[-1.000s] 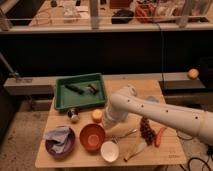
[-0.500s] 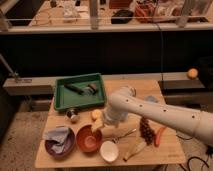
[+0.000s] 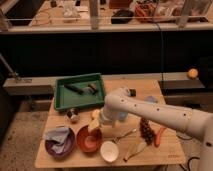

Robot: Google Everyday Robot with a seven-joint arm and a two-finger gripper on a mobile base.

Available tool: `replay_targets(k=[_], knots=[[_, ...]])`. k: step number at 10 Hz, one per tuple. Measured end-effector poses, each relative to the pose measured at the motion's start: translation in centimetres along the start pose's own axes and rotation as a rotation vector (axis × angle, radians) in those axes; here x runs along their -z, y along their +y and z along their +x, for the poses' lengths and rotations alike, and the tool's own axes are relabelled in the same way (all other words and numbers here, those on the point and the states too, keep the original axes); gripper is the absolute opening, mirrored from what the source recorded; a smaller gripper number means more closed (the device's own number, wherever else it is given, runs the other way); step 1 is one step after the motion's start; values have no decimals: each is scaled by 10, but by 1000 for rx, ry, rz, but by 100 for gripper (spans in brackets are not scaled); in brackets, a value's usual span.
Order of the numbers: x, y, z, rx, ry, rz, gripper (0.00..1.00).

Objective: Stack bowls on top of each other

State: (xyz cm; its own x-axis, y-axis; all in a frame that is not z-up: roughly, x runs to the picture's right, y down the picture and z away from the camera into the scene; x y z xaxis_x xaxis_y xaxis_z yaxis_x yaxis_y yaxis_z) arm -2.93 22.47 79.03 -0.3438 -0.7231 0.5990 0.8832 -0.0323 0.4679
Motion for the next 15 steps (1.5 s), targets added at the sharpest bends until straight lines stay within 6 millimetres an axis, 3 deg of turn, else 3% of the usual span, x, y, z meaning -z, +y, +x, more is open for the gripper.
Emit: replay_targets(k=[2, 4, 6, 7, 8, 9, 11, 15], knots=[[-9, -10, 6, 14, -12, -2, 51], [-10, -11, 7, 10, -14, -2, 37], [-7, -6, 7, -5, -5, 2, 33], [-4, 0, 7, -33, 1, 4, 26], [4, 8, 6, -80, 13, 24, 11], [9, 11, 5, -87, 19, 49, 5], [31, 20, 1, -100, 32, 141, 0], [70, 14, 5, -86, 43, 154, 0]])
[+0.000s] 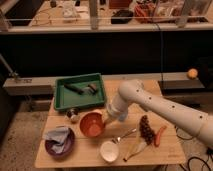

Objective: Stack bowls on top of each other

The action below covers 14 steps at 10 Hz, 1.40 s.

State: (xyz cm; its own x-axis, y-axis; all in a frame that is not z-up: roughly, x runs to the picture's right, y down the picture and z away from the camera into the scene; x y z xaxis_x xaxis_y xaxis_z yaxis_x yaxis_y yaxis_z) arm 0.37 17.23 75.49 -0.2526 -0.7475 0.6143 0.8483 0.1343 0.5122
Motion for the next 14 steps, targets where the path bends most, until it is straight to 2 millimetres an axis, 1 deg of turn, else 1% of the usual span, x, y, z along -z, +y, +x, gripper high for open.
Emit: replay_targets(k=[1, 3, 4, 5, 6, 8, 9, 11, 12, 13, 14], knots=[[9, -9, 3, 20, 9, 17, 0], [20, -21, 7, 52, 26, 39, 0], [21, -31, 10, 80, 33, 44, 0], [23, -45, 15, 112, 38, 45, 0], [24, -73, 23, 166, 39, 46, 0], [14, -112, 30, 242, 28, 47, 0], [6, -136, 35, 287, 18, 48, 0], [-13, -174, 39, 372, -20, 50, 0], [-22, -186, 36, 418, -48, 51, 1], [-33, -195, 31, 463, -84, 52, 8], [-39, -198, 27, 484, -105, 57, 16]])
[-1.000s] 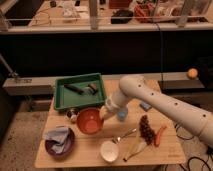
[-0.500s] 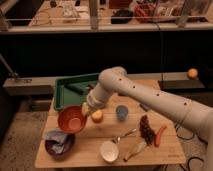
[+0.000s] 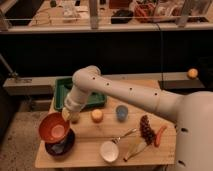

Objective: Stack bowls on top of each other

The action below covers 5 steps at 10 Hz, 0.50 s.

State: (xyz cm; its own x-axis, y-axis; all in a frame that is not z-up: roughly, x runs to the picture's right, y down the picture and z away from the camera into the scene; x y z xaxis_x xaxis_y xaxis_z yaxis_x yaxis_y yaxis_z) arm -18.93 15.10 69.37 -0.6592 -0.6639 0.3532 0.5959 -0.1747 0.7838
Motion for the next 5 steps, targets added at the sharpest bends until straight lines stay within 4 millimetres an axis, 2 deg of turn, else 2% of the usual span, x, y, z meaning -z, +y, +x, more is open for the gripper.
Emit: replay_targets(k=[3, 5], knots=[[-15, -20, -20, 39, -43, 29, 48], [-31, -21, -32, 36, -69, 39, 67]])
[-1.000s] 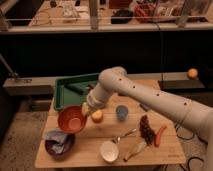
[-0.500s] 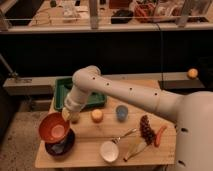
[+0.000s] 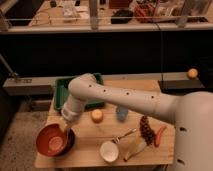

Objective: Stack bowls on top of each other

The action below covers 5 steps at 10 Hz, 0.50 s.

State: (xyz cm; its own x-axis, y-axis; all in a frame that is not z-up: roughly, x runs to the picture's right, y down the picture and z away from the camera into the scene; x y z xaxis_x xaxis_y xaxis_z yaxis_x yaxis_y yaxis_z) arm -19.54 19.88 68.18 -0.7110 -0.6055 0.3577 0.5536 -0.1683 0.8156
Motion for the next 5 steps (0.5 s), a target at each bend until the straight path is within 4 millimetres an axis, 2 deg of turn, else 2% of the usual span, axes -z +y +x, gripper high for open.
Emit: replay_targets(k=[1, 2, 5], knots=[[-10, 4, 0, -4, -19, 4, 76], [-18, 7, 0, -11, -35, 7, 80], [-25, 19, 7, -62, -36, 16, 80]])
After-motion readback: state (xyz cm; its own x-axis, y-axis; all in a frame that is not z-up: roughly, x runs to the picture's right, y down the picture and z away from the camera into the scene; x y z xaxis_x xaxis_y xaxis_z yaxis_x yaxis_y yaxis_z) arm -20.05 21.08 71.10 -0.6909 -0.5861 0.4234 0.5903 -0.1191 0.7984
